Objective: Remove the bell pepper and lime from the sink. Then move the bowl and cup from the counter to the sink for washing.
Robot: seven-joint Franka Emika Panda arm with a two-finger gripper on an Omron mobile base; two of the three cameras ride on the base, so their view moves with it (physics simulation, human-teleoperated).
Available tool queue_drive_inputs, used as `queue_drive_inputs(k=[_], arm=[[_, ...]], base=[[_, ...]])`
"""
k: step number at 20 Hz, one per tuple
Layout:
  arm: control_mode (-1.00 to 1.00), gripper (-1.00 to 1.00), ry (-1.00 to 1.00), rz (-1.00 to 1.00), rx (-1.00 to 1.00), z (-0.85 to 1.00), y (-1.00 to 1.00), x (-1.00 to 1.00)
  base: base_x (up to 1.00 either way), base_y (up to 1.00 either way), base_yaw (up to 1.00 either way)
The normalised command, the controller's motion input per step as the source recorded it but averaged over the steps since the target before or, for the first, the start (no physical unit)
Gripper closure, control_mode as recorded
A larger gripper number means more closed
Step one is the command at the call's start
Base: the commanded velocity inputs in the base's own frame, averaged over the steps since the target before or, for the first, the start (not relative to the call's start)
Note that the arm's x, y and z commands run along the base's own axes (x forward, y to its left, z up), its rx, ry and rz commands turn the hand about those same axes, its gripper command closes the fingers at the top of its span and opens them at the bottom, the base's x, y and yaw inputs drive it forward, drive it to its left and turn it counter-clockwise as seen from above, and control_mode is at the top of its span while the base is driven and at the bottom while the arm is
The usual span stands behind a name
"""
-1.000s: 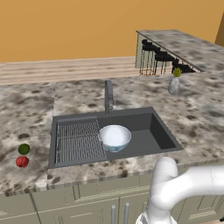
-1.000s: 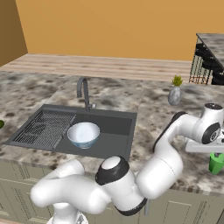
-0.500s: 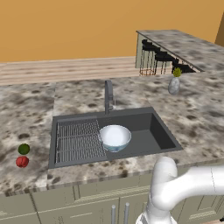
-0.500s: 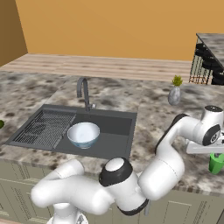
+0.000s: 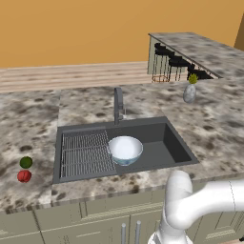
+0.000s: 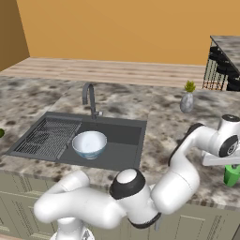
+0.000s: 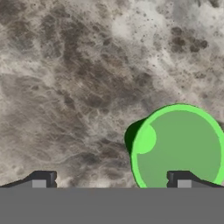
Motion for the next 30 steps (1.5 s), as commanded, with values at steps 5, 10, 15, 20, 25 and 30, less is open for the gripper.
queue_drive_inputs(k=[5, 10, 15, 20, 25, 30], arm=[[-1.0, -1.0, 0.0, 0.02, 0.0, -0.05, -0.13, 0.08], [-1.0, -1.0, 0.02, 0.01, 0.0, -0.08, -0.1, 0.05], [-1.0, -1.0, 0.04, 0.0, 0.0, -0.11, -0.07, 0.03], [-1.0, -1.0, 0.02, 0.0, 0.0, -0.08, -0.08, 0.07], [-1.0, -1.0, 0.0, 0.01, 0.0, -0.04, -0.11, 0.1], [-1.0, -1.0, 0.02, 0.01, 0.0, -0.08, -0.1, 0.05]], base=[[0.0, 0.0, 0.0], [0.0, 0.0, 0.0], [0.0, 0.0, 0.0], [0.0, 0.0, 0.0], [0.0, 0.0, 0.0], [0.0, 0.0, 0.0]])
